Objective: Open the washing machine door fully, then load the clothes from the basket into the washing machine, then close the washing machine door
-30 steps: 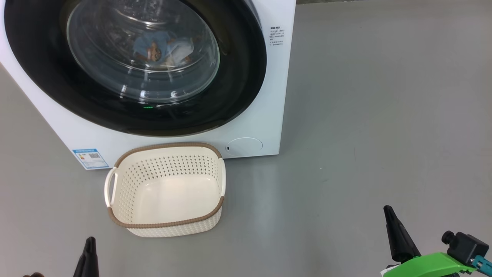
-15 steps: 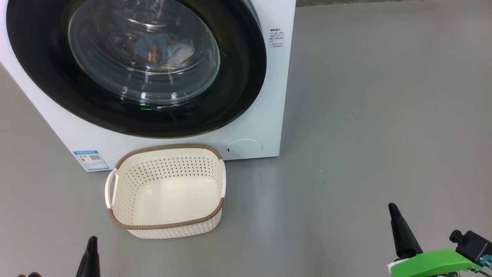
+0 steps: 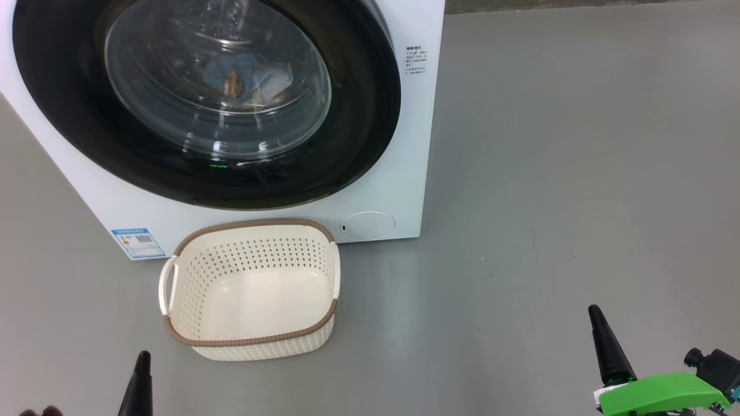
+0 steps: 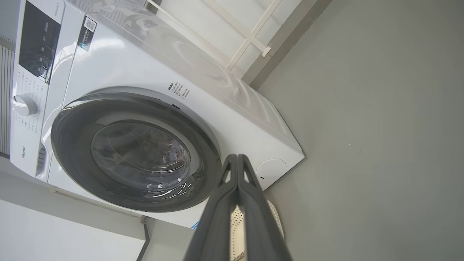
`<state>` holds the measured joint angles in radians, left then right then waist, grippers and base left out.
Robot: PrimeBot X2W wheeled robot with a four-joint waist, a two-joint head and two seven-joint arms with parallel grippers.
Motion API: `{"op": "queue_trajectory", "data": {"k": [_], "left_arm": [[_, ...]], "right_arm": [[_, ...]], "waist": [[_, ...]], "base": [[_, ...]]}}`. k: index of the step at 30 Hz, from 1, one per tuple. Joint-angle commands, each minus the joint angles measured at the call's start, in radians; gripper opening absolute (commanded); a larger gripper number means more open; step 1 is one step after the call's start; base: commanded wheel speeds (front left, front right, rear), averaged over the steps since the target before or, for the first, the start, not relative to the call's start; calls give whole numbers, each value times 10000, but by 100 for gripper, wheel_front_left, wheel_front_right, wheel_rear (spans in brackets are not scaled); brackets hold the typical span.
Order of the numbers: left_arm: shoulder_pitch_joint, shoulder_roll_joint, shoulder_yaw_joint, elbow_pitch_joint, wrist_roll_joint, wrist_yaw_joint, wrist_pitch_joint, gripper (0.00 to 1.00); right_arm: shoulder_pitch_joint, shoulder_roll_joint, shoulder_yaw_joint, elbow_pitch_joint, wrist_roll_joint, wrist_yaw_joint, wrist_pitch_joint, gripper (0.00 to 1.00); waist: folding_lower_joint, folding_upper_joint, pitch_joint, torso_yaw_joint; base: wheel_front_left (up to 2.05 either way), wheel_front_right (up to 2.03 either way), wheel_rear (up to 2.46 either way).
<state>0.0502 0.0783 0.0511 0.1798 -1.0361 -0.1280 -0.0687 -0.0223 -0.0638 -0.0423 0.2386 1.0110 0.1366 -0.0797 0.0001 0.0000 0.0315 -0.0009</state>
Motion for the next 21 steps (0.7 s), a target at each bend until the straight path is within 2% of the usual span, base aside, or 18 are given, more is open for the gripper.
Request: {"op": "queue_trajectory", "data": {"k": [1, 21], "left_arm": [[-552, 111, 213, -157, -283, -20, 61, 0], [-929, 30, 277, 143, -2392, -23, 646, 0]], "right_arm": [[-431, -107, 80, -213, 332, -33, 65, 0], [-577, -118, -77, -119, 2558, -43, 649, 0]], "waist": [[-1, 0, -7, 1], [-1, 0, -110, 4]], "base": [[0, 0, 0], [0, 0, 0]]}}
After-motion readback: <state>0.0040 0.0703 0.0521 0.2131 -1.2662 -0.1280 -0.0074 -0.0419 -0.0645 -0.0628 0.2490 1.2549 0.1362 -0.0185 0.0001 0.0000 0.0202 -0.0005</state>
